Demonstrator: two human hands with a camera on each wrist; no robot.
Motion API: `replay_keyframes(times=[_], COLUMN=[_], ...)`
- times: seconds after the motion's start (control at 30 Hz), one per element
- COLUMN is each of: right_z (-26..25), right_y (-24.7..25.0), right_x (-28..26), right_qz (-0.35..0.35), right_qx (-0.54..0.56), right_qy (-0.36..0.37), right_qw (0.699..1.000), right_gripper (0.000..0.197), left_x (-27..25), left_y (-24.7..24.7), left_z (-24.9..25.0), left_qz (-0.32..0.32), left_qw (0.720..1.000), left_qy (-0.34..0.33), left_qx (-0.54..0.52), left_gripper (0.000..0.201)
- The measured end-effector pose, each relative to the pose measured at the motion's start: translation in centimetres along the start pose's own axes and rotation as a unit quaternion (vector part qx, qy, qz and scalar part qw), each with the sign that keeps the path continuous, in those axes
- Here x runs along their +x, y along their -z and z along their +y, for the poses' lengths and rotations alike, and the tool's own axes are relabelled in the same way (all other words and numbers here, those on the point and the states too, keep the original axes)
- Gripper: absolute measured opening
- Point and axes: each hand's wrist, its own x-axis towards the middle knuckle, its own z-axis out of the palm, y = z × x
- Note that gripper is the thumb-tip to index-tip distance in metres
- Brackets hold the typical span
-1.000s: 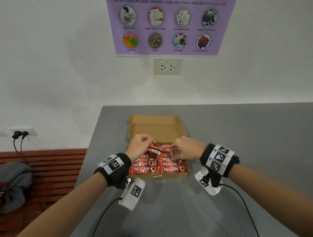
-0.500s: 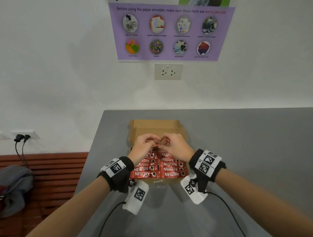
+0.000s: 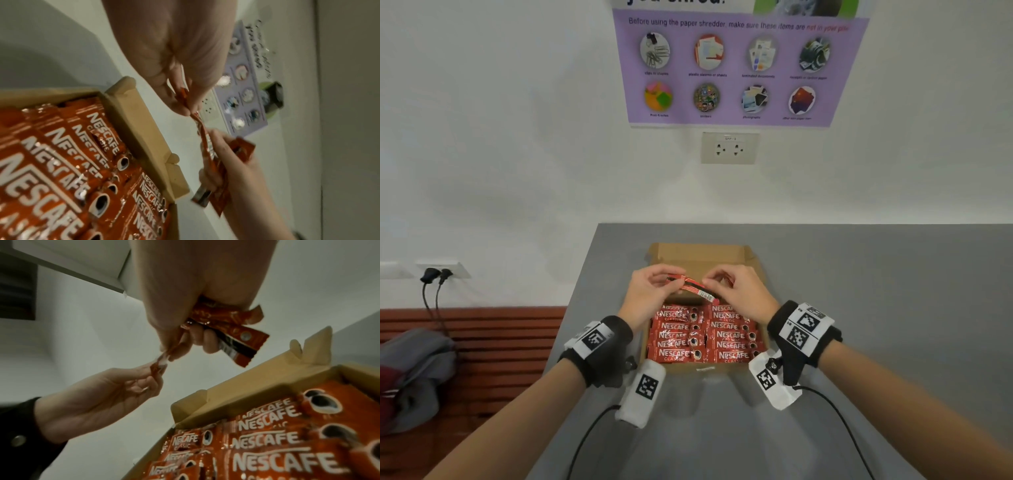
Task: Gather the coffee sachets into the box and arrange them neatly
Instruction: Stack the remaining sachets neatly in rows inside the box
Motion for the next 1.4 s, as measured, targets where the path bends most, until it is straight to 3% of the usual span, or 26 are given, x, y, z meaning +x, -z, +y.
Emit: replay_keyframes(times=[0.13,0.37,0.47,0.6,0.73,0.87,0.93,1.0,1.07,1.13,1.2,1.3,1.4], right_z=[0.3,0.7,0.8,0.8,1.2,0.8,0.5,0.3,0.2,-0.5,-1.3,-1.6,-0.8], right_y=[0.0,-0.6,-0.9,-1.0,0.0,-0.1,-0.6,-1.0,-0.9,-0.9,-1.2,-1.8,-2.5], right_x=[-0.4,0.0,-0.2,-0.3,0.0,-0.2,-0.3,-0.2,0.0,0.2,0.5,1.0,1.0], right_qz=[-0.031,0.055,0.098,0.061,0.138,0.032,0.025,0.065,0.082,0.039,0.012,0.052,0.009], right_qx=[0.000,-0.025,-0.056,-0.080,-0.025,0.031,0.033,0.048,0.064,0.051,0.039,0.039,-0.004], right_qy=[-0.008,-0.014,0.035,0.113,0.029,-0.021,-0.026,-0.022,-0.024,-0.004,0.028,0.042,0.000], right_qw=[0.999,0.998,0.993,0.989,0.990,0.999,0.999,0.996,0.994,0.998,0.999,0.997,1.000], right_gripper=[0.015,0.008,0.006,0.010,0.026,0.027,0.020,0.016,0.015,0.015,0.018,0.028,0.023], left_x=[-0.2,-0.3,-0.3,-0.3,-0.7,-0.9,-0.9,-0.9,-0.9,-0.9,-0.8,-0.7,-0.3], left_y=[0.6,-0.3,-0.7,-0.6,0.0,-0.1,0.1,0.5,0.8,0.7,0.3,-0.1,0.0], left_z=[-0.6,-1.7,-1.3,-0.8,-1.3,-1.3,-1.4,-1.5,-1.4,-1.3,-1.2,-1.0,-1.3], left_qz=[-0.040,0.056,-0.004,-0.006,-0.008,-0.010,-0.018,-0.025,-0.067,-0.114,-0.109,-0.033,0.014], left_qw=[0.997,0.992,0.988,0.983,0.992,0.992,0.993,0.994,0.994,0.992,0.989,0.999,0.976], left_qy=[0.037,0.069,0.102,0.080,0.040,0.035,0.037,0.056,0.069,0.046,-0.001,0.011,0.082], left_qx=[-0.046,-0.085,-0.113,-0.162,-0.119,-0.123,-0.107,-0.088,-0.054,0.038,0.095,-0.024,-0.202], left_gripper=[0.018,0.013,0.026,0.012,0.023,0.016,0.014,0.012,0.009,0.012,0.008,0.005,0.015])
